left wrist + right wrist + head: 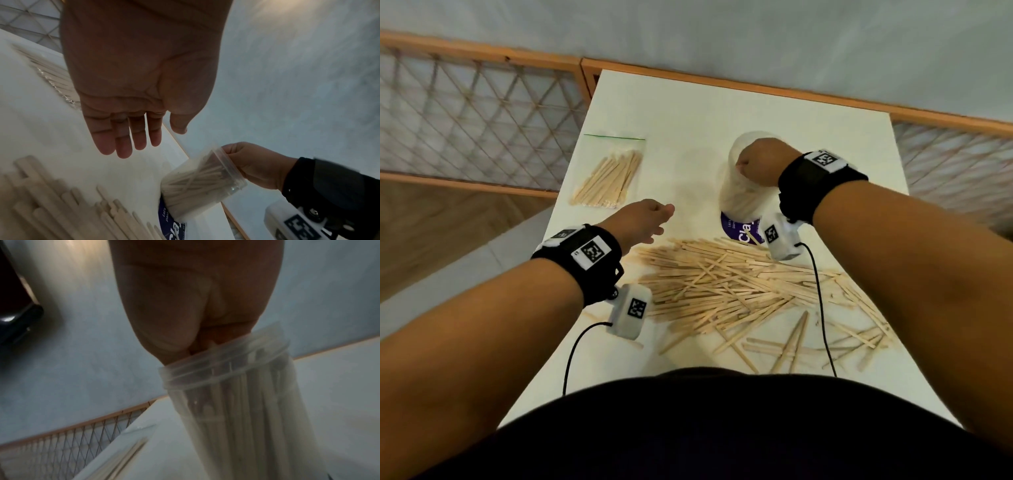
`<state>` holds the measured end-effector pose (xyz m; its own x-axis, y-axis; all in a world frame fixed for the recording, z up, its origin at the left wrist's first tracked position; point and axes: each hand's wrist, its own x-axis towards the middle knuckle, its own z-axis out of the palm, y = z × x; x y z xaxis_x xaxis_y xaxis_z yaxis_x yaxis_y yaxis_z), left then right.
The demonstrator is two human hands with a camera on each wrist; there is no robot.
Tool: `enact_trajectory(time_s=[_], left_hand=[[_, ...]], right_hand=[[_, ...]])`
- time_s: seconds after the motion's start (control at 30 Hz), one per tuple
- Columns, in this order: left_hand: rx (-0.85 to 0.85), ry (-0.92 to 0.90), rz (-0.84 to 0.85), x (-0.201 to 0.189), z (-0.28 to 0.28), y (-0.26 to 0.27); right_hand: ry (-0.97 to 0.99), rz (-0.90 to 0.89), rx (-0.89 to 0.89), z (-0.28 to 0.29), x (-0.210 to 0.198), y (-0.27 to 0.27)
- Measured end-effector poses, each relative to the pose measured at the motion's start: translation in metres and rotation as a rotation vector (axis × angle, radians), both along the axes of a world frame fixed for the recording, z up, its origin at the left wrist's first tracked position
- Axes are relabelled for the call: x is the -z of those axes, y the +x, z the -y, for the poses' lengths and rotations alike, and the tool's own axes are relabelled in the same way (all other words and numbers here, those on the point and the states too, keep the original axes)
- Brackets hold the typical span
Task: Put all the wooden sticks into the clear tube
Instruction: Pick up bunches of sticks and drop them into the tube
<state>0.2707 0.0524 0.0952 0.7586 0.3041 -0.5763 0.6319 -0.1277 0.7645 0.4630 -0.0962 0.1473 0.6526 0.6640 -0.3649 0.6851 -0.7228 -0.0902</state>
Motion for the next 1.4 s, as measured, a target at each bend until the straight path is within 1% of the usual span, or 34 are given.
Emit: enact_trajectory(time_s=[0.03,0.1,0.2,0.27,0.33,0.4,0.47,0.57,0.67,0.73,0.8,0.83,0.9,0.97,1.03,1.1,1.17,1.2,1.27,1.33,1.4], left_hand=[[0.003,0.009,-0.004,0.001,-0.001,0.0],[0.007,0.02,-0.006,0.002,-0.001,0.0],[0.024,0.038,-0.006,0.0,0.003,0.0],[0.058,0.061,-0.009,-0.002,0.008,0.0],[0.1,0.095,-0.022,-0.004,0.014,-0.001],[0.162,0.155,-0.043,-0.007,0.022,-0.003],[0.237,0.255,-0.069,-0.011,0.028,-0.006],[0.352,0.376,-0.08,-0.008,0.033,-0.011],[0.474,0.463,-0.098,0.005,0.035,-0.016],[0.524,0.51,-0.088,0.015,0.036,-0.021],[0.56,0.545,-0.092,0.026,0.037,-0.025],[0.574,0.568,-0.099,0.033,0.036,-0.027],[0.637,0.648,-0.134,0.046,0.035,-0.031],[0.721,0.765,-0.163,0.057,0.038,-0.037],[0.788,0.84,-0.162,0.063,0.044,-0.045],[0.882,0.855,-0.159,0.071,0.05,-0.052],[0.945,0.873,-0.187,0.085,0.054,-0.058],[0.945,0.88,-0.205,0.09,0.056,-0.061],[0.872,0.85,-0.221,0.097,0.063,-0.065],[0.811,0.85,-0.131,0.096,0.073,-0.067],[0.788,0.872,-0.007,0.092,0.079,-0.065]], right_hand=[[-0.019,-0.012,-0.003,0.002,0.0,0.001],[0.057,-0.001,0.009,0.009,-0.005,0.006],[0.306,-0.045,0.189,0.03,-0.023,0.006],[0.426,-0.065,0.268,0.048,-0.032,-0.003],[0.507,-0.076,0.318,0.066,-0.036,-0.015],[0.54,-0.056,0.368,0.084,-0.037,-0.029],[0.538,-0.051,0.426,0.101,-0.033,-0.044],[0.479,-0.1,0.501,0.128,-0.021,-0.068],[0.328,-0.147,0.539,0.157,-0.002,-0.096],[0.253,-0.2,0.603,0.178,0.015,-0.115],[0.158,-0.212,0.661,0.199,0.033,-0.135],[0.12,-0.211,0.699,0.21,0.043,-0.143],[0.117,-0.207,0.848,0.229,0.063,-0.164],[0.072,-0.144,0.961,0.243,0.084,-0.182],[0.024,-0.102,1.068,0.248,0.099,-0.2],[0.027,-0.105,1.138,0.245,0.115,-0.211],[0.012,-0.123,1.11,0.24,0.139,-0.216],[0.017,-0.117,1.125,0.235,0.148,-0.216],[0.127,-0.142,1.218,0.213,0.148,-0.219],[0.236,-0.194,1.233,0.19,0.141,-0.217],[0.353,-0.252,1.184,0.174,0.137,-0.214]])
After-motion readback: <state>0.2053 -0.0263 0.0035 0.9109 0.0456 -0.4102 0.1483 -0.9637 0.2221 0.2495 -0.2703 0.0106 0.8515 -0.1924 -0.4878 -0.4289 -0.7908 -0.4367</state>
